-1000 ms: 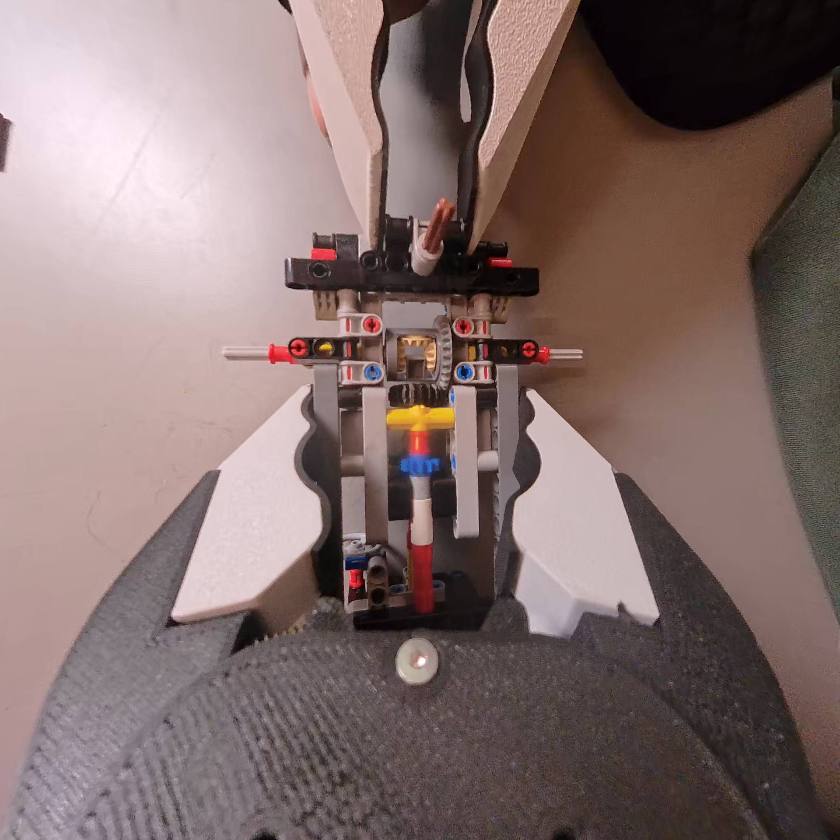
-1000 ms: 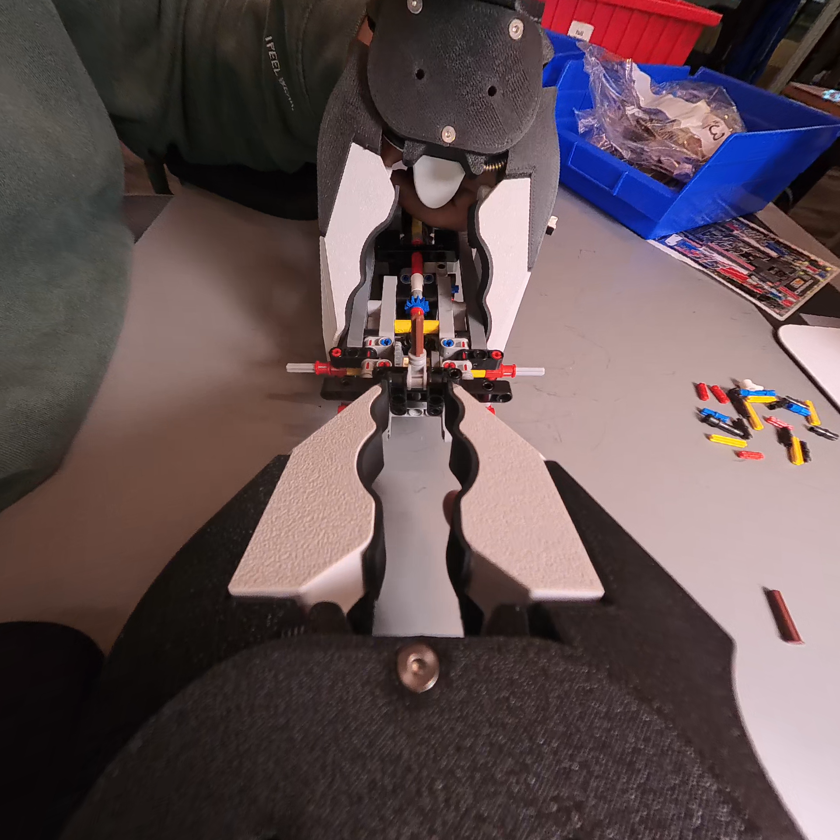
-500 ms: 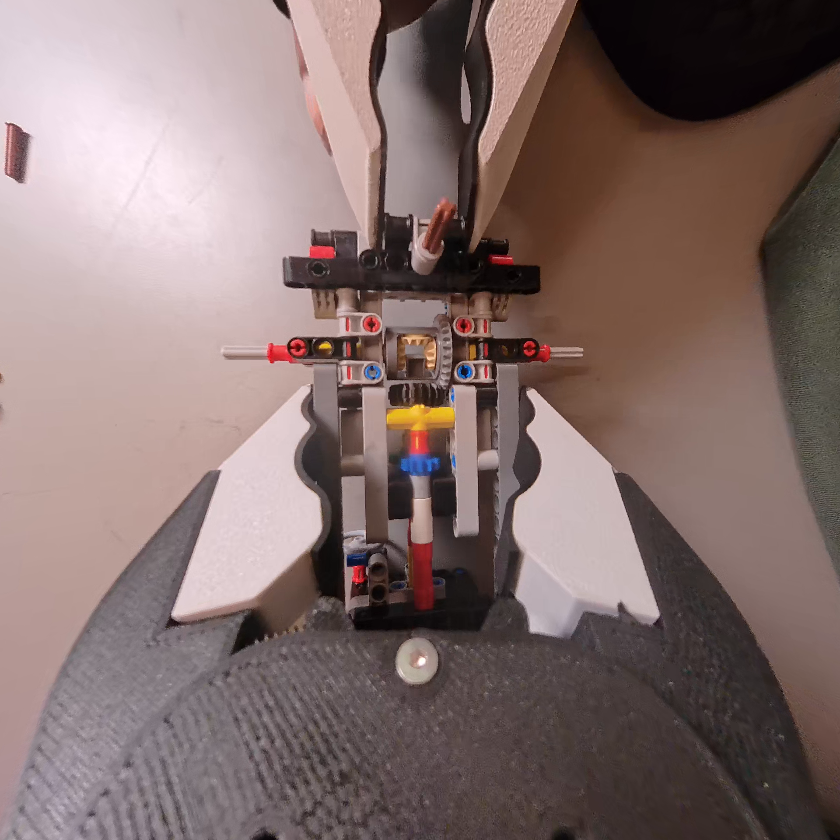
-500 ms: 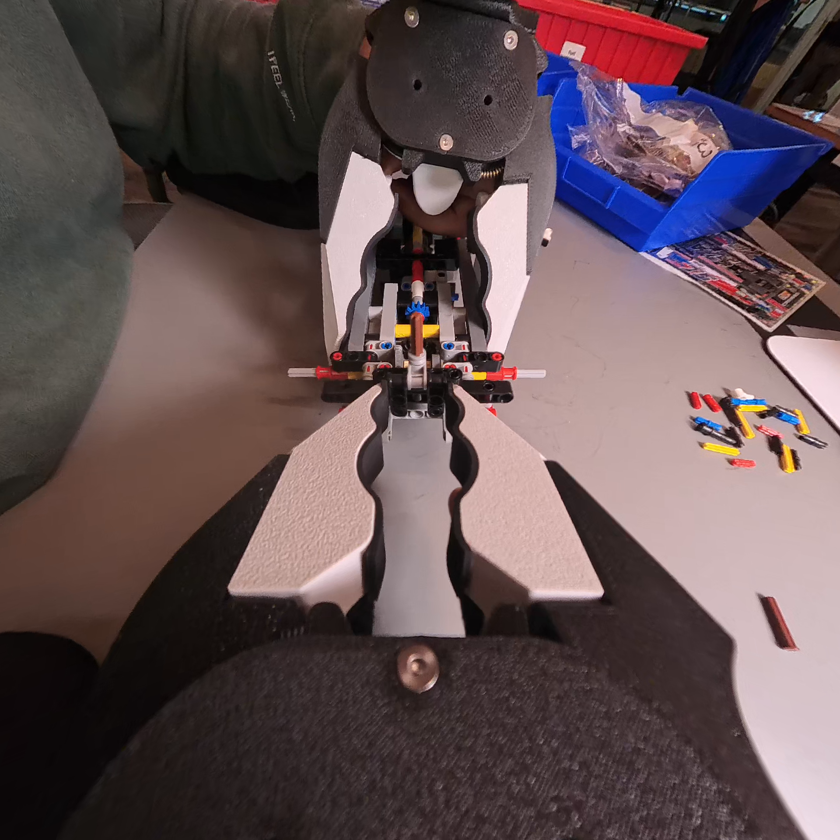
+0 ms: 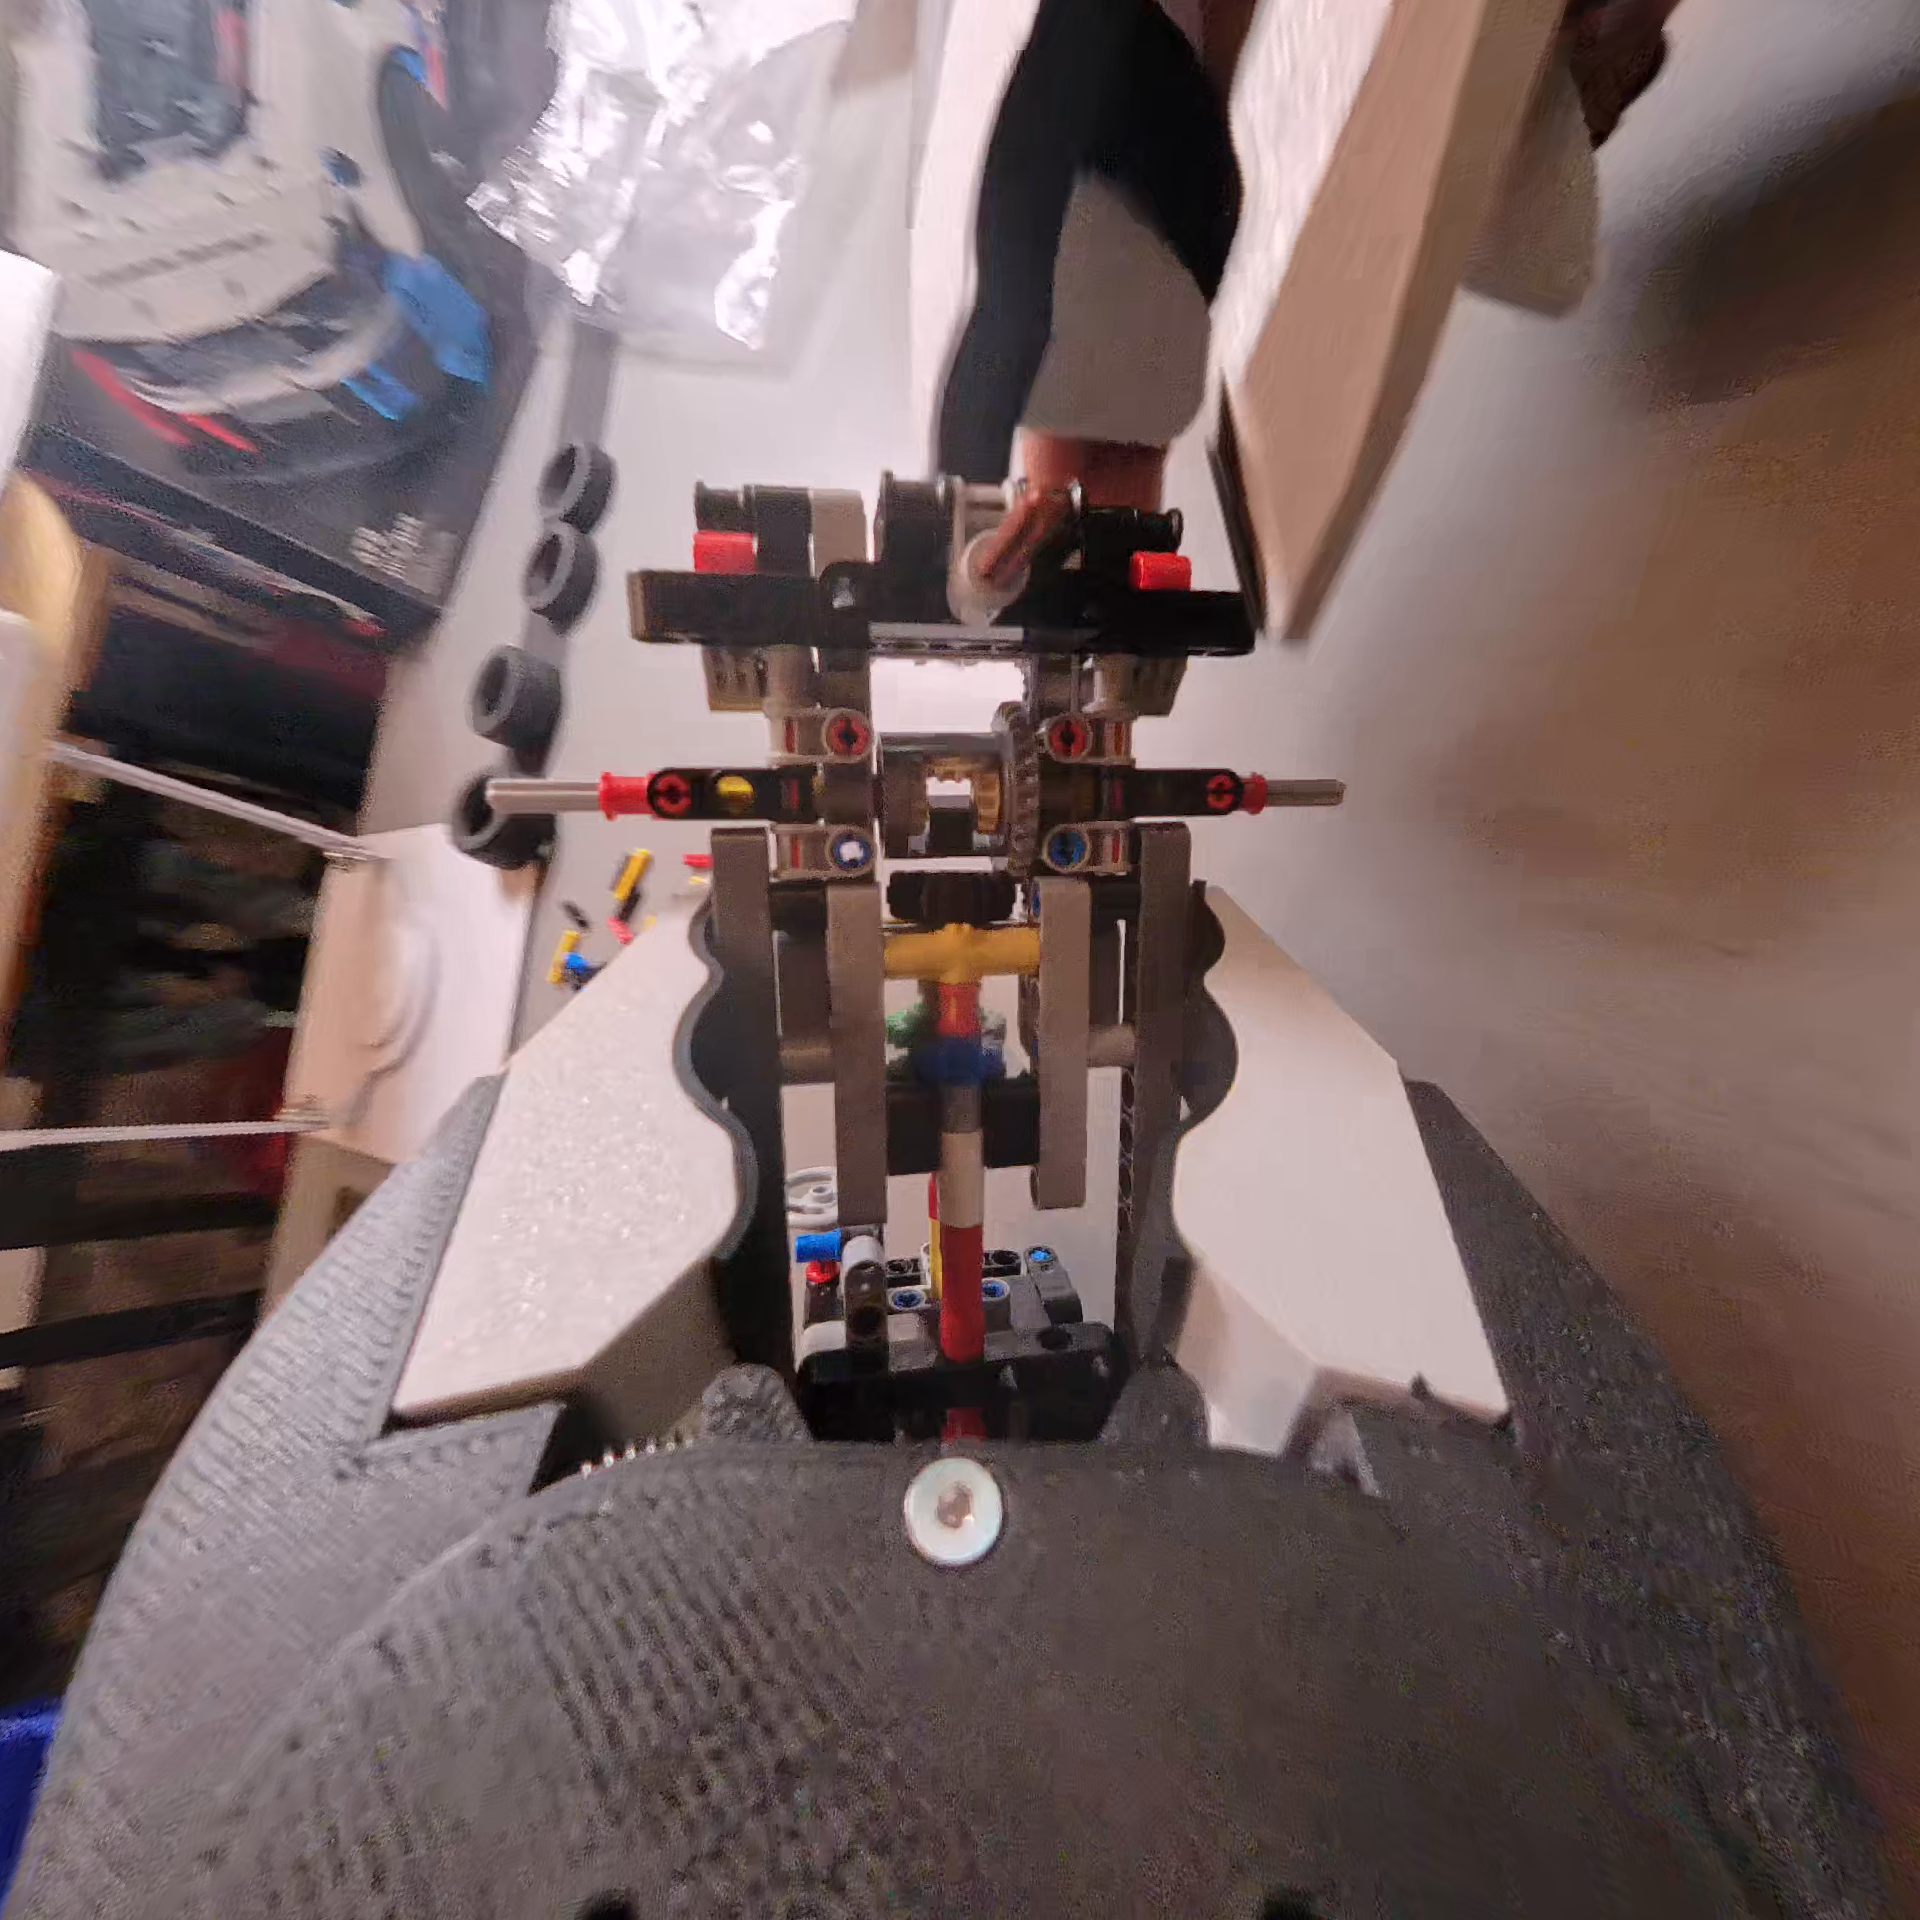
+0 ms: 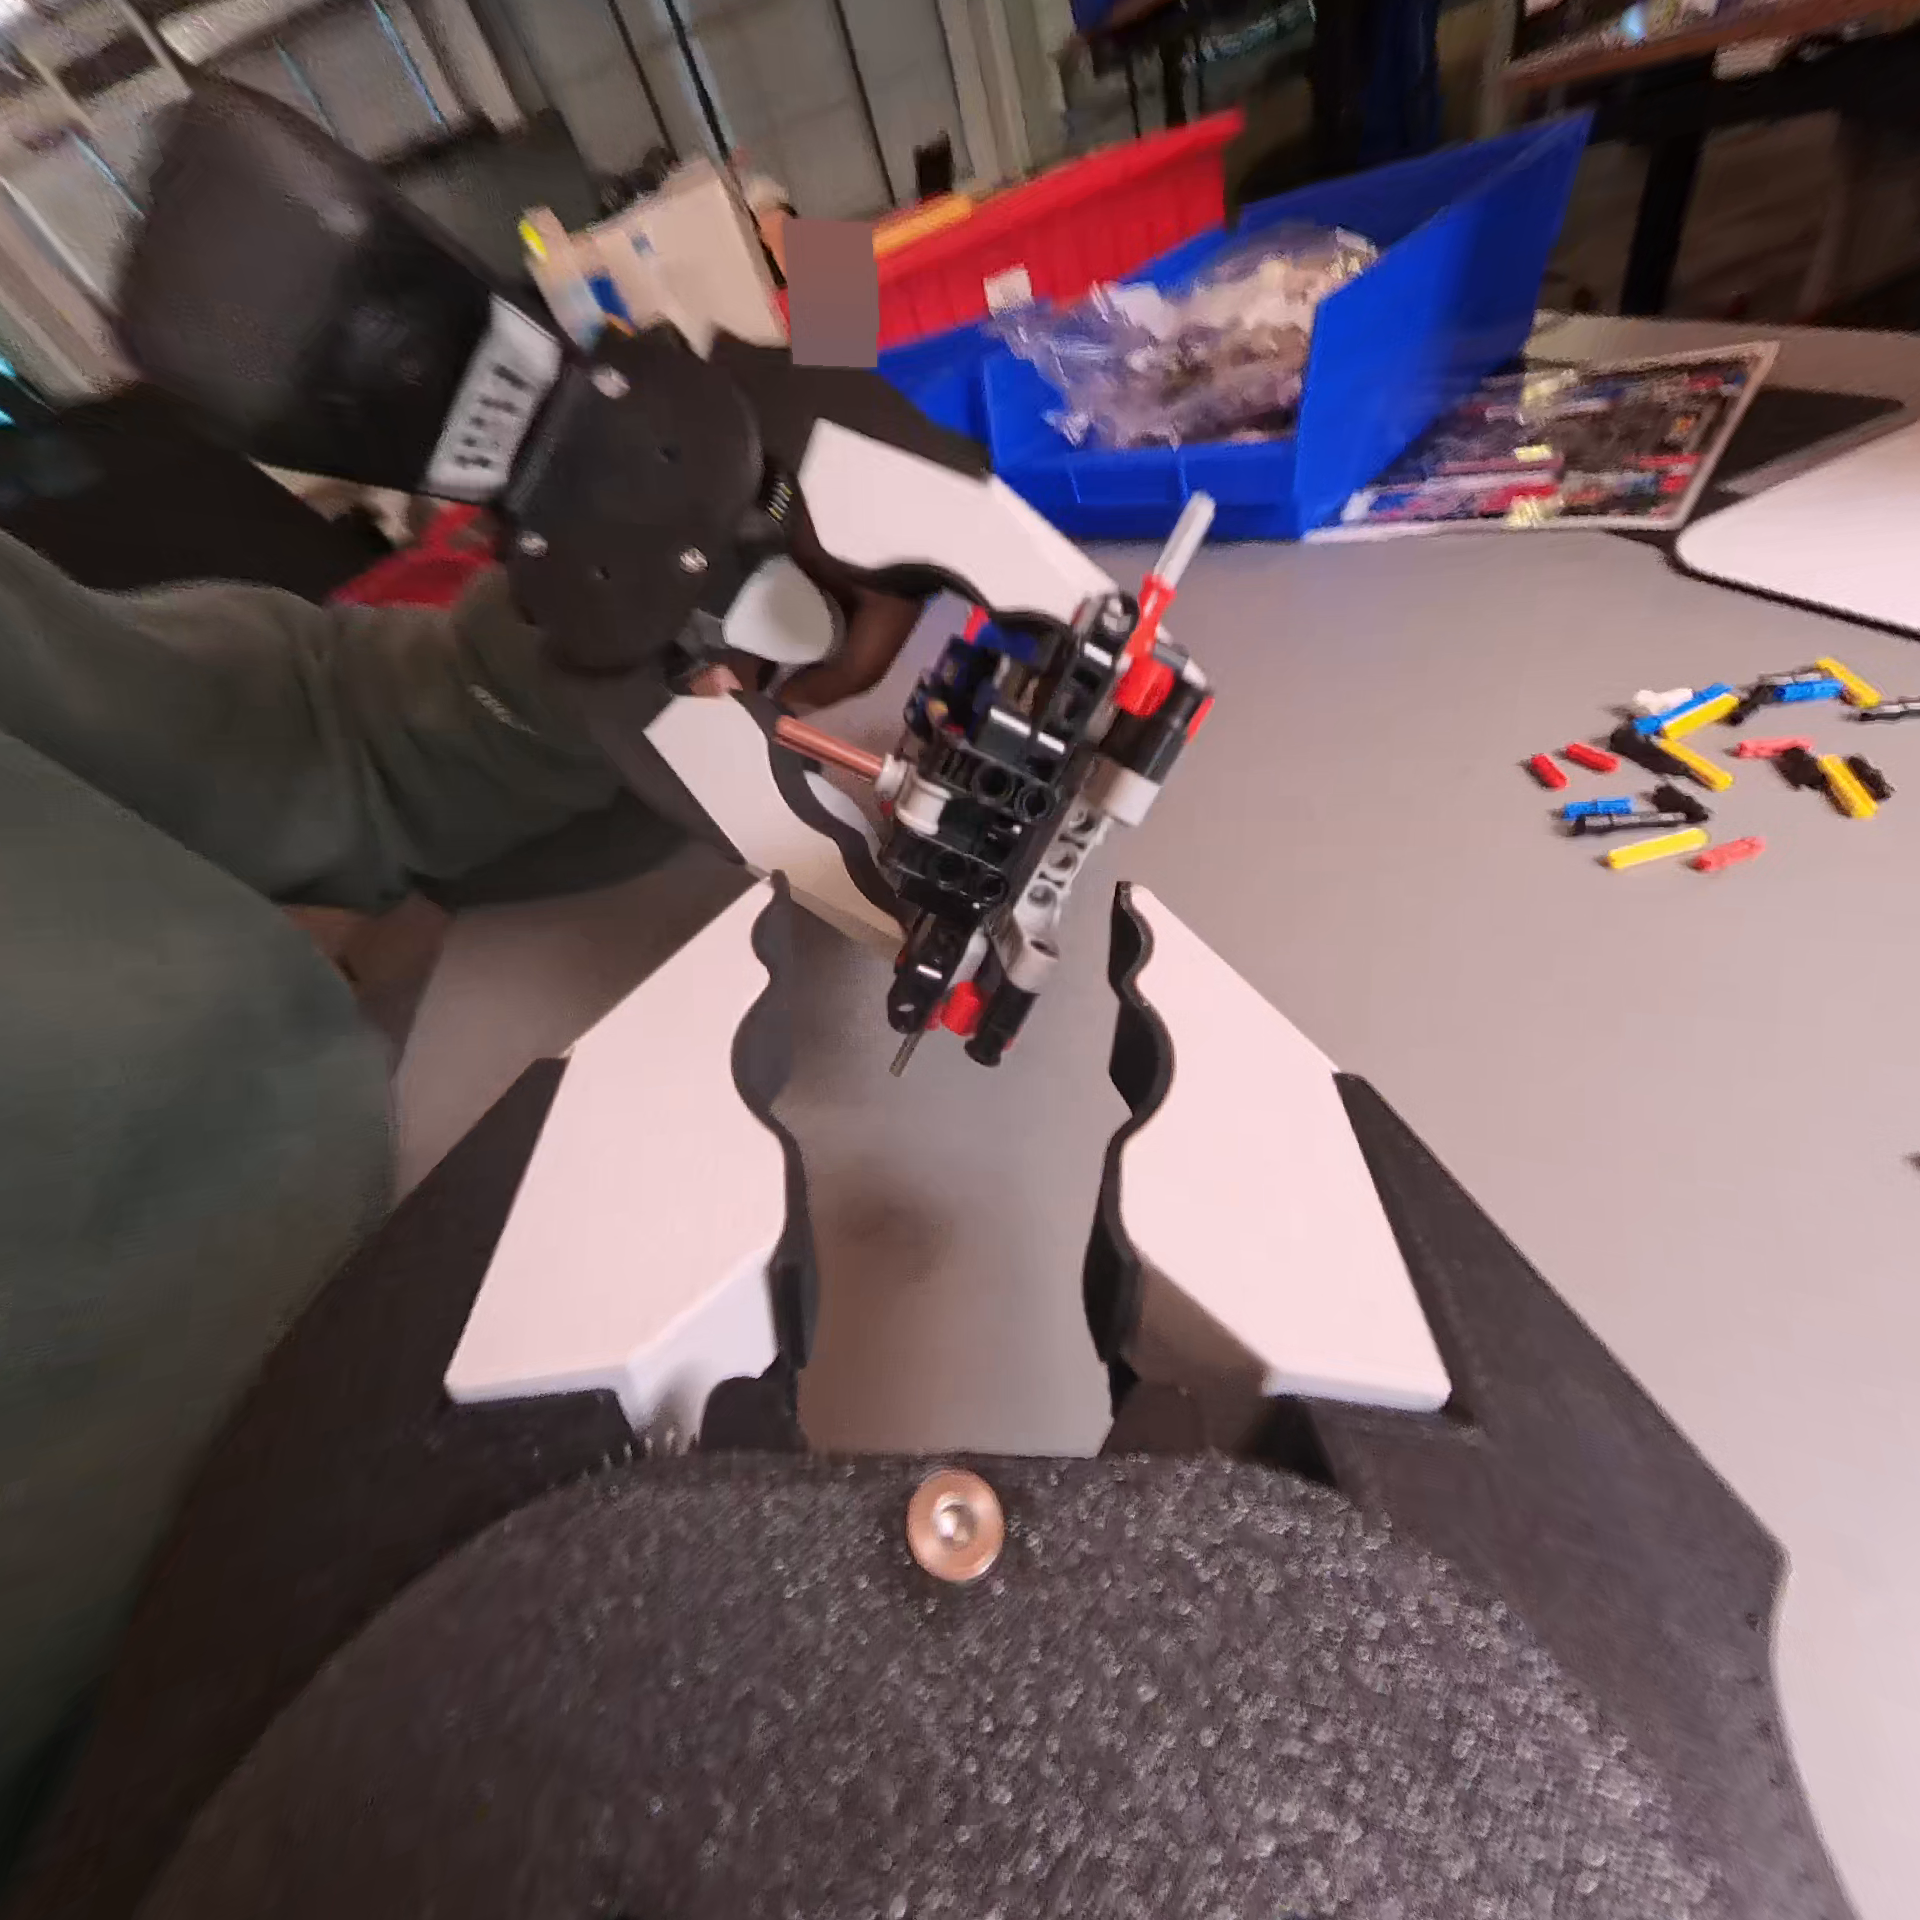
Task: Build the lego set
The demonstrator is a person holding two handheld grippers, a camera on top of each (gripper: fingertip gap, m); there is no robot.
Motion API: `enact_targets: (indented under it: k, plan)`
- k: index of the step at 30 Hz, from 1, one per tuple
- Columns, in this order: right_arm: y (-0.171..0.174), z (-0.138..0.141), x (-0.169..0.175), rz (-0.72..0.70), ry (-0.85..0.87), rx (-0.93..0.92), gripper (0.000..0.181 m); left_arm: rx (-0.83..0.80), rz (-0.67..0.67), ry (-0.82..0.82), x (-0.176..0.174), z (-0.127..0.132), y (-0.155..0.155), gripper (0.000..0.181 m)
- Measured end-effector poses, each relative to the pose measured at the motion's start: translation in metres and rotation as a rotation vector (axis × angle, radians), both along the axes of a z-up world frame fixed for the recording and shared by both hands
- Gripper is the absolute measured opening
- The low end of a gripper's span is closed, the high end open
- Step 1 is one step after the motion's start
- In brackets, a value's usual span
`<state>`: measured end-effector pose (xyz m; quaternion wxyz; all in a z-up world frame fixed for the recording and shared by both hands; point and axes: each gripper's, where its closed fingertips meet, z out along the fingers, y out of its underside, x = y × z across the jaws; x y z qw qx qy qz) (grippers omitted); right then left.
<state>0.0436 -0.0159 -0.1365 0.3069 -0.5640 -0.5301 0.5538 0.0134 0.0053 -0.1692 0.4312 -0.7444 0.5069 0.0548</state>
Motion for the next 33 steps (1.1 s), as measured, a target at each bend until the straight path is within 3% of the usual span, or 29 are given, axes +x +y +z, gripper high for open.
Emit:
enact_targets:
  k: [1, 3, 8, 11, 14, 16, 18, 24, 28, 33]
  plan:
    - [-0.002, -0.008, -0.004, -0.007, -0.041, 0.050, 0.058, 0.056, 0.008, 0.026, 0.001, 0.002, 0.004, 0.085]
    - [0.004, -0.016, -0.009, -0.065, -0.053, 0.171, 0.032, 0.144, 0.012, 0.060, 0.004, 0.007, 0.008, 0.085]
    - [0.012, -0.018, -0.007, -0.047, 0.030, 0.405, 0.028, 0.194, -0.030, 0.103, 0.005, 0.013, 0.002, 0.090]
    - [0.019, -0.022, 0.001, -0.031, 0.089, 0.571, 0.027, 0.103, -0.072, -0.006, 0.000, 0.027, -0.014, 0.088]
    - [0.024, -0.021, 0.005, -0.040, 0.131, 0.752, 0.027, 0.019, -0.108, -0.201, -0.015, 0.059, -0.034, 0.078]
    - [0.023, -0.018, 0.004, -0.046, 0.159, 0.926, 0.027, -0.046, -0.101, -0.274, -0.033, 0.074, -0.046, 0.081]
    - [0.022, -0.019, 0.003, -0.047, 0.167, 1.116, 0.027, -0.158, -0.071, -0.300, -0.052, 0.067, -0.056, 0.083]
    - [0.021, -0.026, -0.003, 0.005, 0.178, 1.505, 0.028, -0.238, -0.043, -0.273, -0.081, 0.007, -0.060, 0.085]
    - [0.017, -0.024, -0.006, 0.074, 0.192, 1.763, 0.027, -0.391, -0.051, -0.460, -0.095, 0.006, -0.065, 0.101]
    - [0.017, -0.051, -0.006, 0.233, 0.161, 1.929, 0.031, -0.522, -0.049, -0.619, -0.094, -0.022, -0.058, 0.110]
